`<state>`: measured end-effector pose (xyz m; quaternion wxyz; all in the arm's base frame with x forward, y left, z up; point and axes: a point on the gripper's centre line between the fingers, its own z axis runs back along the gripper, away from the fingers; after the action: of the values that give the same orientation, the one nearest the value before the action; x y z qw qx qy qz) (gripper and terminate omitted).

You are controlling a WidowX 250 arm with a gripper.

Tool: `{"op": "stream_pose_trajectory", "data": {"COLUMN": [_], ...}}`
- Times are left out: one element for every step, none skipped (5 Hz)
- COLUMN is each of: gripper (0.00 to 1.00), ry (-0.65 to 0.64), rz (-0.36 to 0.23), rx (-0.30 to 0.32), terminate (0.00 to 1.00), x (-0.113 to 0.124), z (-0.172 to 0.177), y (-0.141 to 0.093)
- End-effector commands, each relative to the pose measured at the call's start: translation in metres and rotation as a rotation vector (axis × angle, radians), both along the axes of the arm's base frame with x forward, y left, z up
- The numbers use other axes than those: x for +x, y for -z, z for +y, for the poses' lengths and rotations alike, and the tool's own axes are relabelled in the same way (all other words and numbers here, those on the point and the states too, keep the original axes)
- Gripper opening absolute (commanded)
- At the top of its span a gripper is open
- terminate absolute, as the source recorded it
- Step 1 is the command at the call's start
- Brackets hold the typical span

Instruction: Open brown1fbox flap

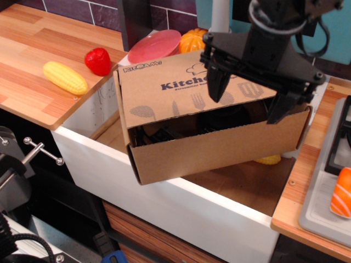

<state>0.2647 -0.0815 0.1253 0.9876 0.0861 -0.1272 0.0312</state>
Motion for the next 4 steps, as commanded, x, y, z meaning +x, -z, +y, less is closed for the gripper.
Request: {"op": "stream_pose_trajectory", "data": {"gripper": [1.00, 1.00, 1.00, 1.00], "ry": [0.194, 0.249, 0.264, 0.274], "rz": [-0.081, -0.118, -0.136, -0.140], "rx": [0.089, 0.148, 0.169, 0.164], "terminate": [0.00, 0.00, 0.00, 0.00], "x": [0.017, 0.029, 0.033, 0.037], "z": [0.004, 0.004, -0.001, -0.002], "y": [0.001, 0.005, 0.009, 0.017]}}
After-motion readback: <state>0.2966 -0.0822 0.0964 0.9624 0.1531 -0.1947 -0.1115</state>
